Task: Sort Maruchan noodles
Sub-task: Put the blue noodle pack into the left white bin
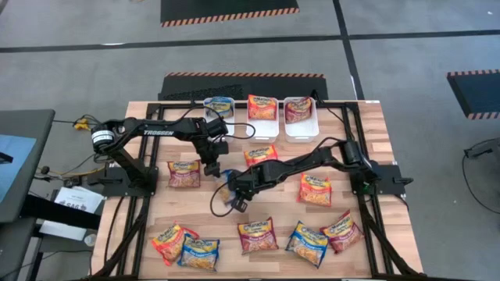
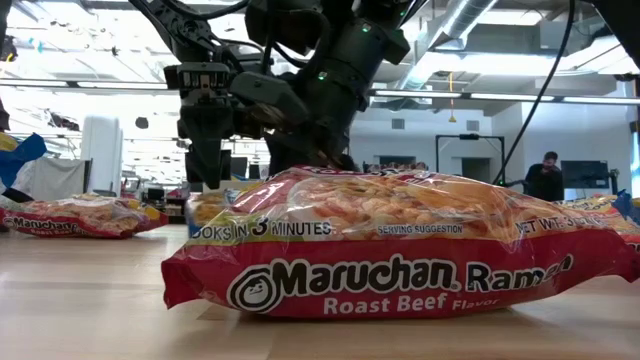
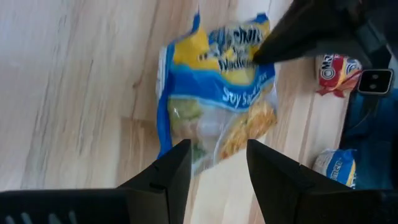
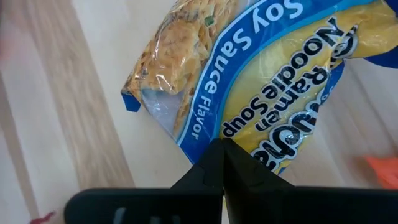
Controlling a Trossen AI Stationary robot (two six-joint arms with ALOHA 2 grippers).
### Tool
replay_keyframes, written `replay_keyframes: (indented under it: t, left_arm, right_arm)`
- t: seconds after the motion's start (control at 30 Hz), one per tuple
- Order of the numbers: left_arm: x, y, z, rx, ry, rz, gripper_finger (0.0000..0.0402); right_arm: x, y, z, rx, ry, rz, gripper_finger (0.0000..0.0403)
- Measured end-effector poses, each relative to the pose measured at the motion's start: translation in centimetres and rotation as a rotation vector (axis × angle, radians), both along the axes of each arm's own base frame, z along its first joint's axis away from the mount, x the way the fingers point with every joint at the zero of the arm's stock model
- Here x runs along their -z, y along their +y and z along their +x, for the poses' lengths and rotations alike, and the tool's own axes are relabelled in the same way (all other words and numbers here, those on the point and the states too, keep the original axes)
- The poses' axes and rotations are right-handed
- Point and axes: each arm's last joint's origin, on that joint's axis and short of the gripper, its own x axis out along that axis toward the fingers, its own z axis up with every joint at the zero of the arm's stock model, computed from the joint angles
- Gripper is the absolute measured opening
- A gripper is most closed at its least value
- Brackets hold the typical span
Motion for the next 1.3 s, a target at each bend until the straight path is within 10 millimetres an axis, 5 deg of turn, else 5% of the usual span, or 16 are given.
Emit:
replay_keyframes:
  t: [0.83,1.3]
  left_arm:
    - [0.0,0.2,0.1,-0.048,0.019,0.051,0.0143]
    - [-0.1,0.6,0.8,-0.122,-0.02,0.087,0.0199]
  right_arm:
    - [0.7,-0.7,0.2,-0.104,-0.062,-0.031,0.0015]
    - [0.7,-0.7,0.3,-0.12,-0.074,-0.017,0.0015]
